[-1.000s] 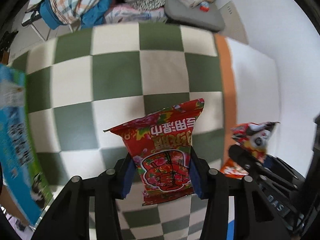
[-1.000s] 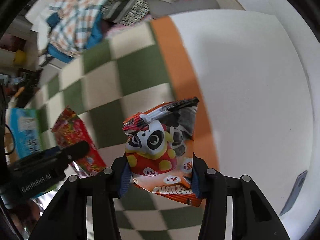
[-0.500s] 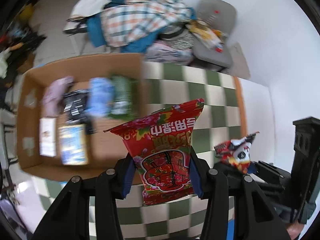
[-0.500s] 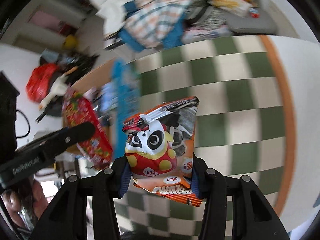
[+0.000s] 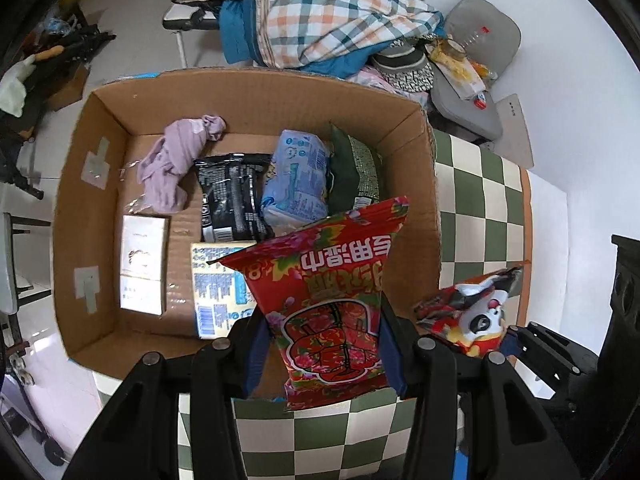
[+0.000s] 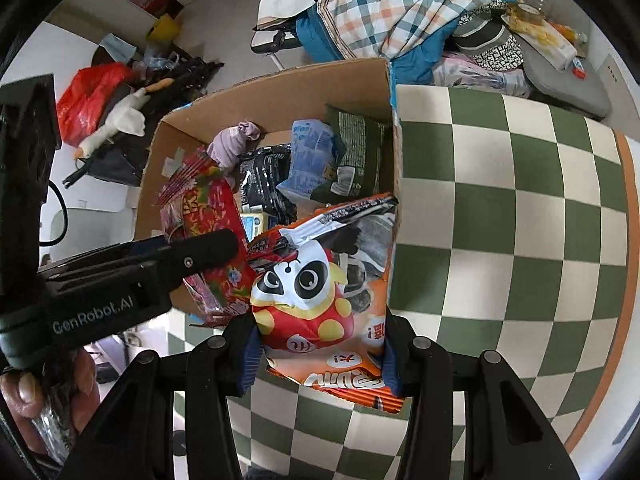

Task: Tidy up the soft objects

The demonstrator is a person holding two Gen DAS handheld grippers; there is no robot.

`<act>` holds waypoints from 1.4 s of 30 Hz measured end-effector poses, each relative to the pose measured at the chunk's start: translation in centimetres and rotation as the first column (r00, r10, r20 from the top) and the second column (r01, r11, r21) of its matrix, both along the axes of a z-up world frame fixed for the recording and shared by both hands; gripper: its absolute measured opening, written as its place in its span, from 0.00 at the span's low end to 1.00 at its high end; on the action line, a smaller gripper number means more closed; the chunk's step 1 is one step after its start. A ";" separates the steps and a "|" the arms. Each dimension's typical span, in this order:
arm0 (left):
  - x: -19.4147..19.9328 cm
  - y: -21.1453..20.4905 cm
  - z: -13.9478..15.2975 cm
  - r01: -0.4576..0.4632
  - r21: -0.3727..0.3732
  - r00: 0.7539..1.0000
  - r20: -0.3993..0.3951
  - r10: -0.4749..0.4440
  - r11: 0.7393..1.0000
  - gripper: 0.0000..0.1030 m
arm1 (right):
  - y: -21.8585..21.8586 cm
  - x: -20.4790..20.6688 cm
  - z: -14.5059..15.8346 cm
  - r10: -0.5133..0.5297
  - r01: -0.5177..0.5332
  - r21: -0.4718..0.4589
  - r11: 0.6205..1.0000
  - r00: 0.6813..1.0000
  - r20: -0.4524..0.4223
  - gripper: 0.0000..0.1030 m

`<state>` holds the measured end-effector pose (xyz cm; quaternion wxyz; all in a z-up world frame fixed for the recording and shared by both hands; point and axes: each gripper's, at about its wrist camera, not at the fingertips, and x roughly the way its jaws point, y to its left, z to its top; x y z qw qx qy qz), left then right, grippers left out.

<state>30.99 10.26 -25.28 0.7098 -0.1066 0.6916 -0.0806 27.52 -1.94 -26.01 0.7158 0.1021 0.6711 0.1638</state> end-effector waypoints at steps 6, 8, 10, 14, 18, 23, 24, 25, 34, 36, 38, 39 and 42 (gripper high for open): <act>0.9 -0.2 -1.3 0.025 -0.013 0.999 -0.040 -0.026 1.000 0.44 | 0.4 1.4 -1.4 0.006 -0.006 -0.041 0.999 1.000 -0.009 0.49; 1.1 0.0 -1.8 0.016 -0.017 0.998 -0.063 -0.017 1.000 0.44 | 0.6 1.7 -2.0 0.011 -0.012 -0.042 0.999 0.999 -0.031 0.51; 1.2 0.0 -2.0 0.017 -0.036 0.996 -0.082 -0.020 0.999 0.44 | 0.7 1.8 -2.4 0.014 -0.016 -0.046 0.999 0.999 -0.041 0.53; 1.1 -0.1 -1.9 0.021 -0.026 0.996 -0.084 -0.023 0.999 0.44 | 0.8 1.7 -2.6 0.010 -0.013 -0.056 0.998 0.999 -0.045 0.68; 0.7 -0.2 -1.0 0.038 0.032 0.998 -0.048 -0.037 0.999 0.46 | 0.5 1.6 -2.3 0.002 -0.005 -0.080 0.997 0.999 -0.034 0.69; -0.4 1.0 0.2 0.008 0.091 1.000 0.010 -0.009 0.996 0.47 | 0.1 1.2 -1.5 -0.013 0.011 -0.119 0.993 1.000 -0.014 0.69; -0.7 1.2 0.3 -0.002 0.100 1.000 0.022 -0.001 0.995 0.48 | 0.0 1.1 -1.4 -0.014 0.013 -0.124 0.992 1.000 -0.011 0.69; -1.0 1.5 0.5 -0.013 0.110 0.999 0.036 0.009 0.994 0.52 | 0.0 1.0 -1.3 -0.017 0.016 -0.128 0.992 1.000 -0.007 0.69; -3.0 2.9 1.2 -0.051 0.231 0.991 0.130 0.022 0.972 0.91 | 0.4 -0.3 -1.7 -0.060 0.060 -0.185 0.981 0.998 0.006 0.69; -3.1 3.2 1.2 -0.059 0.243 0.991 0.132 0.027 0.968 0.91 | 0.6 -0.5 -1.9 -0.059 0.059 -0.197 0.979 0.998 0.008 0.77; -3.2 3.7 1.1 -0.074 0.251 0.989 0.142 0.039 0.965 0.94 | 0.9 -0.7 -1.9 -0.056 0.059 -0.205 0.977 0.998 0.016 0.79; -3.3 3.8 1.1 -0.078 0.251 0.988 0.147 0.041 0.965 1.00 | 1.0 -0.7 -1.9 -0.056 0.059 -0.211 0.976 0.998 0.020 0.79; -3.5 4.4 1.2 -0.092 0.251 0.985 0.166 0.050 0.964 1.00 | 1.3 -0.7 -1.8 -0.055 0.063 -0.237 0.970 0.998 0.037 0.89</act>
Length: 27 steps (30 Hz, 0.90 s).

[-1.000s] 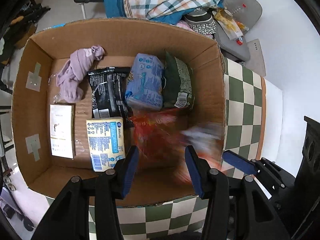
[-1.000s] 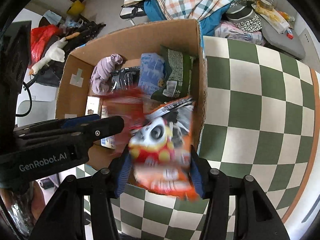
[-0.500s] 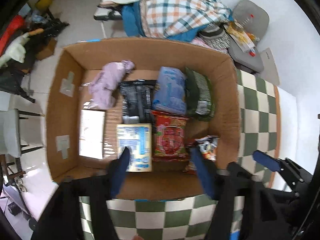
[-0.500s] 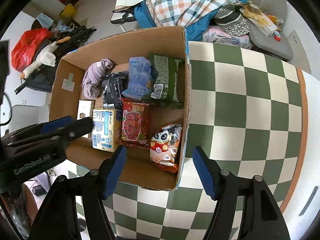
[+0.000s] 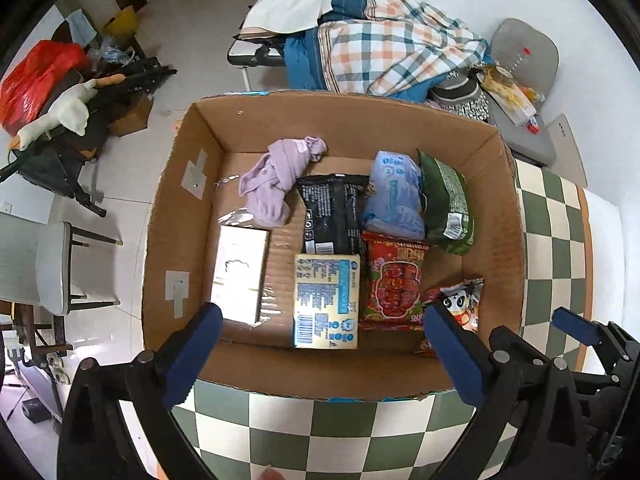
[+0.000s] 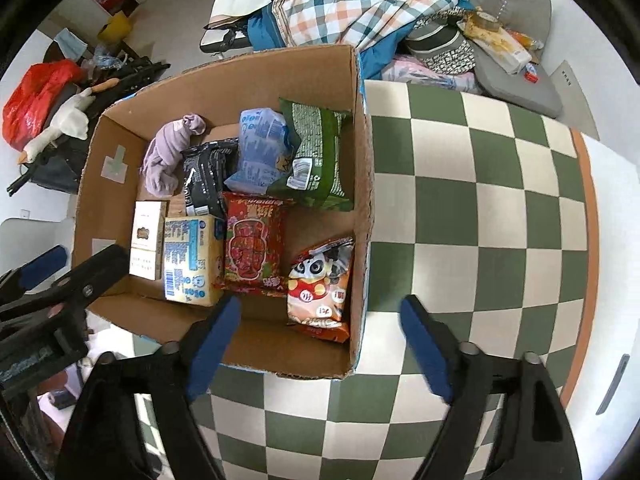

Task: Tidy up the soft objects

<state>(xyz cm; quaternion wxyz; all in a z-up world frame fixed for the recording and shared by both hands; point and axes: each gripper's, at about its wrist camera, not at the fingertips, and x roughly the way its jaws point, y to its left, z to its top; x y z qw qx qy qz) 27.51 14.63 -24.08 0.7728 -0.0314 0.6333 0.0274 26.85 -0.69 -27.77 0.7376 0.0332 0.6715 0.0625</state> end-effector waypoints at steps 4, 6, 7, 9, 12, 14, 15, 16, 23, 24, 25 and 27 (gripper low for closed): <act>-0.3 0.2 0.1 0.001 0.019 1.000 0.012 -0.001 1.000 1.00 | 0.3 0.1 0.1 0.000 0.000 -0.014 1.000 1.000 0.010 0.93; -0.4 0.3 0.1 0.002 0.028 1.000 0.017 -0.003 1.000 1.00 | 0.5 0.0 0.1 -0.001 0.001 -0.021 1.000 1.000 0.011 1.00; -0.5 0.3 0.1 0.003 0.028 1.000 0.018 -0.003 1.000 1.00 | 0.5 0.0 0.1 -0.001 0.002 -0.025 1.000 1.000 0.016 1.00; -0.5 0.4 0.2 0.002 0.033 1.000 0.022 -0.002 0.999 1.00 | 0.7 -0.1 0.1 -0.001 0.001 -0.034 0.999 1.000 0.021 1.00; -0.8 0.5 0.7 -0.002 0.031 1.000 0.030 0.001 1.000 1.00 | 0.7 -0.2 0.4 -0.005 0.006 -0.042 0.999 1.000 0.028 1.00; -1.1 0.5 1.2 -0.005 0.031 0.999 0.040 0.004 1.000 1.00 | 0.7 -0.4 0.8 -0.003 0.004 -0.047 0.999 0.999 0.037 1.00; -1.3 0.4 1.5 -0.006 0.029 0.999 0.046 0.004 1.000 1.00 | 0.7 -0.5 1.0 -0.002 0.004 -0.049 0.999 0.999 0.042 1.00; -1.7 0.4 2.1 -0.006 0.024 0.998 0.057 0.005 1.000 1.00 | 0.6 -0.6 1.4 -0.001 0.003 -0.051 0.999 0.999 0.047 1.00; -5.4 -0.1 7.1 -0.006 0.012 0.991 0.133 0.005 1.000 1.00 | -0.1 -3.6 6.0 -0.001 0.005 -0.030 1.000 0.993 0.120 1.00; -6.2 -0.2 8.2 -0.003 0.018 0.988 0.153 0.000 1.000 1.00 | -0.3 -4.2 6.8 -0.003 0.006 -0.025 1.000 0.991 0.130 1.00; -7.0 -0.3 9.2 -0.002 0.027 0.985 0.175 -0.003 1.000 1.00 | -0.6 -5.2 8.0 -0.006 0.008 -0.017 1.000 0.989 0.146 1.00; -8.3 -0.6 11.1 -0.001 0.051 0.978 0.207 -0.009 0.999 1.00 | -1.0 -6.7 10.1 -0.010 0.014 -0.017 1.000 0.983 0.183 1.00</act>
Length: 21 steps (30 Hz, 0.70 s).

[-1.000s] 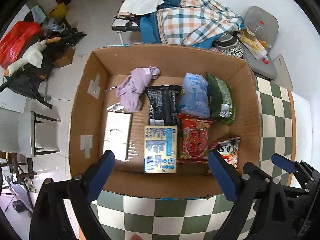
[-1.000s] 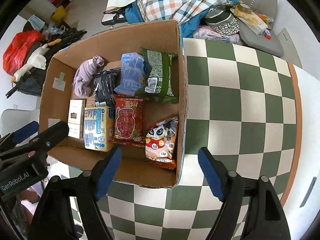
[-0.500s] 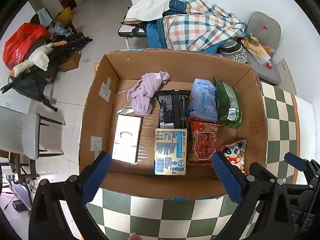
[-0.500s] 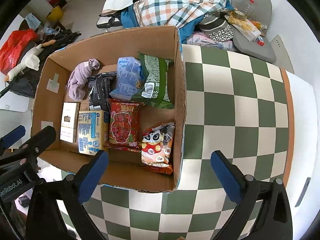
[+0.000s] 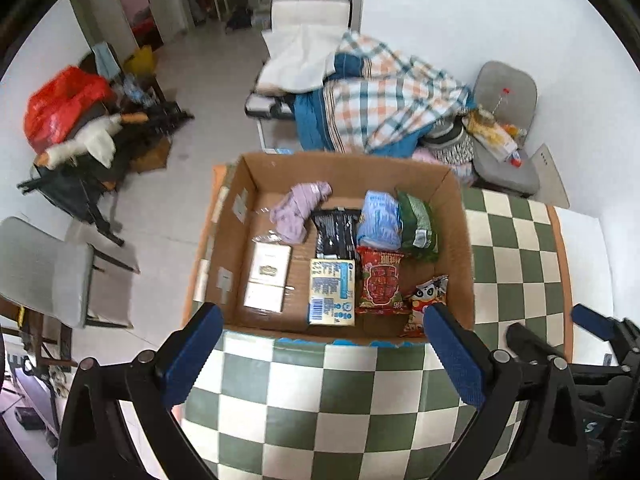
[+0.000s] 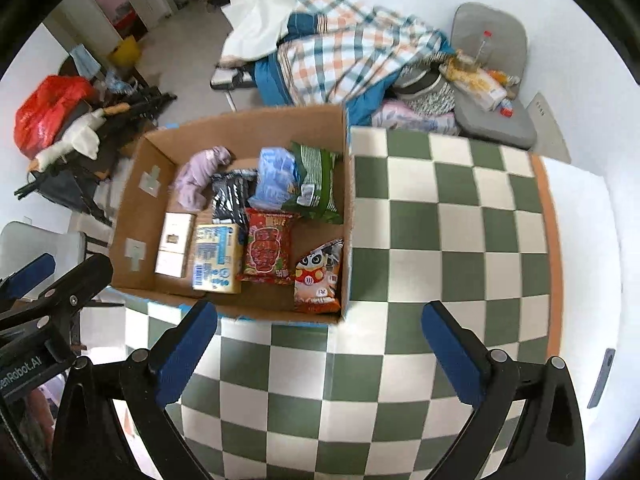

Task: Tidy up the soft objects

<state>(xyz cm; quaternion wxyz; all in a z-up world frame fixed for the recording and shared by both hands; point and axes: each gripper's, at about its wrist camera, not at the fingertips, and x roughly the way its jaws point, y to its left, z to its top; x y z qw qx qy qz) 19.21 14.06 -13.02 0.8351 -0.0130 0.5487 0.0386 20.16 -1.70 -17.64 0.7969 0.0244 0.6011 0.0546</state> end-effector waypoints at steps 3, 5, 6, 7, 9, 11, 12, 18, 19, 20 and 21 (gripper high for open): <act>-1.9 -0.3 2.2 0.012 0.013 1.000 0.025 -0.012 1.000 1.00 | -0.6 -2.2 3.2 -0.006 0.006 0.002 1.000 0.998 0.060 1.00; -3.3 -0.3 3.6 0.017 0.004 0.999 0.037 -0.017 1.000 1.00 | -1.1 -3.9 5.7 -0.014 0.014 -0.001 1.000 0.994 0.107 1.00; -3.8 -0.3 4.2 0.017 0.000 0.999 0.043 -0.017 1.000 1.00 | -1.4 -4.6 6.6 -0.017 0.018 0.000 1.000 0.992 0.122 1.00; -4.3 -0.3 4.7 0.015 -0.003 0.999 0.050 -0.015 1.000 1.00 | -1.6 -5.2 7.4 -0.020 0.019 0.004 1.000 0.991 0.132 1.00; -5.4 -0.1 6.1 0.009 0.000 0.997 0.073 -0.009 1.000 1.00 | -2.1 -6.7 9.2 -0.025 0.024 0.007 1.000 0.987 0.159 1.00; -6.4 0.0 7.4 0.004 -0.001 0.995 0.096 -0.004 1.000 1.00 | -2.4 -7.8 10.6 -0.029 0.029 0.006 1.000 0.984 0.177 1.00; -6.8 0.0 7.9 0.002 -0.001 0.995 0.105 -0.002 1.000 1.00 | -2.6 -8.5 11.3 -0.033 0.031 0.012 0.999 0.982 0.183 1.00; -9.5 0.2 10.6 -0.004 -0.012 0.990 0.143 0.005 1.000 1.00 | -2.8 -11.4 14.6 -0.027 0.021 0.030 0.999 0.976 0.218 1.00; -9.8 0.3 10.9 -0.004 -0.012 0.989 0.149 0.006 1.000 1.00 | -2.8 -11.8 15.0 -0.026 0.019 0.033 0.999 0.975 0.223 1.00; -10.1 0.3 11.3 -0.004 -0.011 0.988 0.154 0.006 1.000 1.00 | -2.7 -12.2 15.5 -0.025 0.018 0.032 0.999 0.973 0.230 1.00; -10.4 0.2 11.6 -0.002 -0.012 0.987 0.158 0.004 1.000 1.00 | -2.7 -12.5 16.0 -0.025 0.017 0.032 0.999 0.971 0.238 1.00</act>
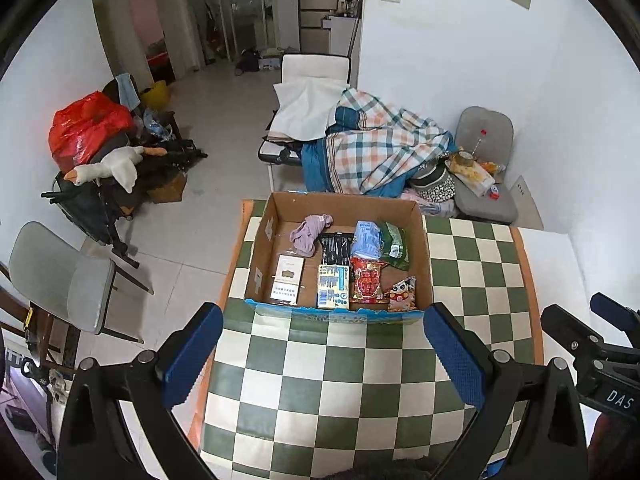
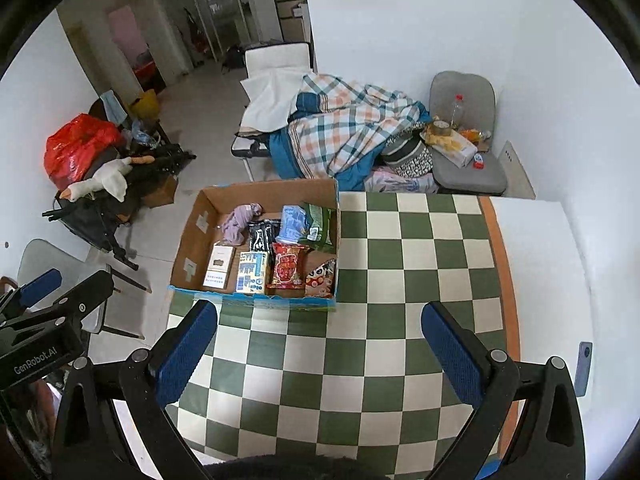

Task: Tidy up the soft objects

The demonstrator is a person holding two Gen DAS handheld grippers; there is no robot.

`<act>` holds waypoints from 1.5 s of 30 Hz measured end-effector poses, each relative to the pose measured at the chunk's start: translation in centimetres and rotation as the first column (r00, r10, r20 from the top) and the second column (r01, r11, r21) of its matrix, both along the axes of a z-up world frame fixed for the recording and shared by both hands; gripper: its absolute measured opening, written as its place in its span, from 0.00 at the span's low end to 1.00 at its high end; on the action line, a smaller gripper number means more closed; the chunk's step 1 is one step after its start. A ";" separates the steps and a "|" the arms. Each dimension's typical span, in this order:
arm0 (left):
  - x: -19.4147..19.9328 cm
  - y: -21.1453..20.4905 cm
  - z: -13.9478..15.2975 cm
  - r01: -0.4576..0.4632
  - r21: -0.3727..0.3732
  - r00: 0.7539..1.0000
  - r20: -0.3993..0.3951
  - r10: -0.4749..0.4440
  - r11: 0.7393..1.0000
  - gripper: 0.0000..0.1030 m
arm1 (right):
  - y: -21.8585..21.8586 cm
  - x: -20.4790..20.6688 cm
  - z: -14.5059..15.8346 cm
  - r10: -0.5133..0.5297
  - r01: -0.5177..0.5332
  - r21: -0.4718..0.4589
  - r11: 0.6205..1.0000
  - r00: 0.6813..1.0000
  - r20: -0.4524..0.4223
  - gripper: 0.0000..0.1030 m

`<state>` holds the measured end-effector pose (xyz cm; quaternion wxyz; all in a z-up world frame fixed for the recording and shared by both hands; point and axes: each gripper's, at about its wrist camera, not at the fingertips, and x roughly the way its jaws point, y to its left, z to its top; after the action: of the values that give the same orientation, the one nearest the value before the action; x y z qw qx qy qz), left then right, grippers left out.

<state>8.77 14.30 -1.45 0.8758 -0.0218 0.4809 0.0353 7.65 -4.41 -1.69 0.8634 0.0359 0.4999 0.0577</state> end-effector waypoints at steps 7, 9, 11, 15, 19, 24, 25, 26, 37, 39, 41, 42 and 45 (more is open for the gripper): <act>-1.4 -0.3 1.2 0.014 0.003 0.999 0.028 -0.014 1.000 1.00 | -0.1 -1.7 2.0 0.004 -0.004 -0.012 1.000 0.999 0.033 1.00; -1.5 -0.4 1.3 0.014 0.000 1.000 0.027 -0.014 1.000 1.00 | -0.1 -1.8 2.2 0.003 -0.002 -0.012 1.000 0.999 0.036 1.00; -1.7 -0.5 1.4 0.014 -0.010 1.000 0.021 -0.014 1.000 1.00 | -0.2 -2.2 2.6 0.000 0.000 -0.014 1.000 0.999 0.043 1.00; -2.0 -0.6 1.5 0.015 -0.007 1.000 0.020 -0.015 1.000 1.00 | -0.5 -2.5 3.0 -0.011 0.011 -0.011 1.000 0.999 0.043 1.00; -2.4 -0.7 1.5 0.019 -0.013 1.000 0.018 -0.019 1.000 1.00 | -0.7 -2.7 3.1 -0.012 0.013 -0.017 1.000 0.999 0.048 1.00; -2.5 -1.4 1.2 0.042 -0.007 0.999 0.007 -0.042 0.999 1.00 | -0.8 -2.8 3.0 -0.014 0.015 -0.015 1.000 0.999 0.041 1.00; -2.6 -1.5 1.2 0.043 -0.007 0.999 0.004 -0.043 0.999 1.00 | -0.9 -2.9 3.0 -0.015 0.016 -0.017 1.000 0.999 0.040 1.00; -2.6 -1.6 1.1 0.044 -0.007 0.999 0.000 -0.044 0.999 1.00 | -0.9 -3.0 2.9 -0.015 0.016 -0.019 1.000 0.999 0.039 1.00; -2.5 -1.2 1.0 0.036 -0.006 0.999 -0.005 -0.036 0.999 1.00 | -1.0 -3.4 2.8 -0.020 0.022 -0.047 0.999 0.999 0.042 1.00; -2.5 -1.3 1.0 0.036 -0.003 0.999 -0.002 -0.036 0.999 1.00 | -1.1 -3.5 2.9 -0.021 0.023 -0.053 0.998 0.999 0.047 1.00; -2.5 -1.2 1.0 0.034 0.000 0.999 0.000 -0.034 0.999 1.00 | -1.3 -3.4 2.9 -0.023 0.026 -0.054 0.998 0.998 0.051 1.00; -2.5 -1.2 1.1 0.032 -0.001 0.999 0.002 -0.032 0.999 1.00 | -1.3 -3.4 2.9 -0.023 0.026 -0.054 0.998 0.998 0.053 1.00; -2.5 -1.2 1.2 0.029 -0.003 1.000 0.003 -0.029 1.000 1.00 | -1.4 -3.4 3.1 -0.022 0.024 -0.048 0.999 0.998 0.052 1.00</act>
<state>6.25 13.08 -0.29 0.8768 -0.0163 0.4801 0.0216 4.25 -5.80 1.38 0.8773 0.0192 0.4781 0.0366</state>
